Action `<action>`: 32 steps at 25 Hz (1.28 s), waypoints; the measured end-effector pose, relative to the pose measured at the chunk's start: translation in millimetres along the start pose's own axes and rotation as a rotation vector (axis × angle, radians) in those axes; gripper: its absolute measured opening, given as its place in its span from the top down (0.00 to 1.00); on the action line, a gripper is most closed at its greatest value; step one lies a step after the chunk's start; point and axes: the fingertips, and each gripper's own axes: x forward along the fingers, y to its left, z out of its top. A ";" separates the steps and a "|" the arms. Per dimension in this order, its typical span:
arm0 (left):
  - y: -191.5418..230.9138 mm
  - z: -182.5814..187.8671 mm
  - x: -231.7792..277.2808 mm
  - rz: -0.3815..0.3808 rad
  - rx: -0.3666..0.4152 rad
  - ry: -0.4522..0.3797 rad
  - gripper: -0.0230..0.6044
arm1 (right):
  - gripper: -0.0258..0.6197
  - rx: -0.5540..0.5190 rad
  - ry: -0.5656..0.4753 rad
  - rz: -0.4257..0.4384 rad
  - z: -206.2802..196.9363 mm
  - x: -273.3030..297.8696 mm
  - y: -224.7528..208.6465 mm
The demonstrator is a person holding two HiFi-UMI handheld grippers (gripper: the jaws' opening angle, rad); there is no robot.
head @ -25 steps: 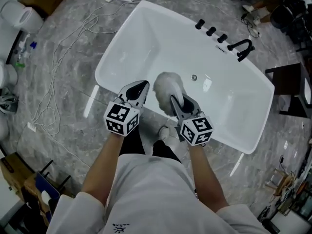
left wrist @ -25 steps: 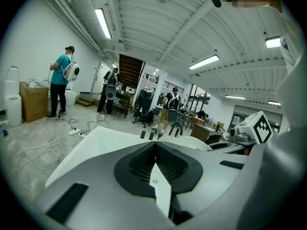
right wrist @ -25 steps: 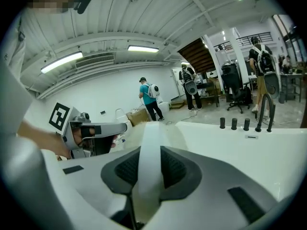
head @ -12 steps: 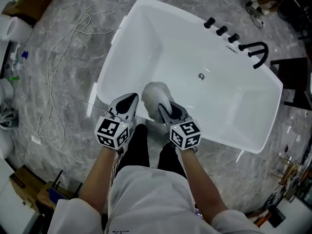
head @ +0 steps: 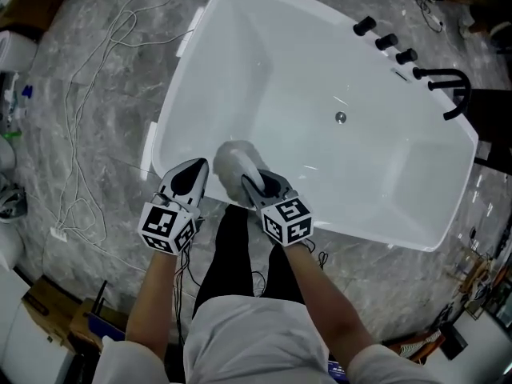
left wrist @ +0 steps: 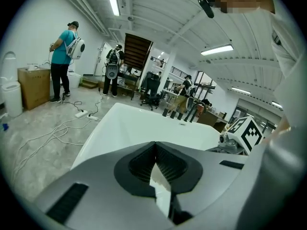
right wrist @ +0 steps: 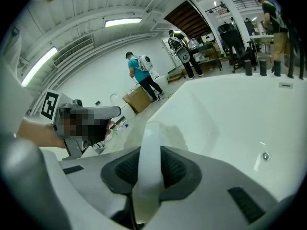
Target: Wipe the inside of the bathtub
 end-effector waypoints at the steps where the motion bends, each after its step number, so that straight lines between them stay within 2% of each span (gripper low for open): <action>1: 7.1 -4.6 0.9 0.006 -0.004 0.006 0.94 | 0.81 0.012 0.016 0.006 -5.9 9.0 -0.1; 5: 32.3 -19.5 9.3 0.033 -0.021 0.024 0.94 | 0.81 0.069 0.070 0.027 -23.5 42.8 -4.0; 10: 56.8 -37.5 20.9 0.041 -0.016 0.035 0.94 | 0.81 0.086 0.109 0.040 -38.4 82.3 -3.8; 17: 70.0 -50.4 32.4 0.050 -0.001 0.019 0.94 | 0.81 0.135 0.137 0.079 -47.3 116.3 -7.5; 23: 72.9 -63.6 35.5 0.055 0.018 0.046 0.94 | 0.81 0.211 0.183 0.111 -56.8 139.0 2.8; 32: 82.1 -73.8 46.8 0.037 0.011 0.062 0.94 | 0.81 0.209 0.263 0.125 -69.6 164.2 8.7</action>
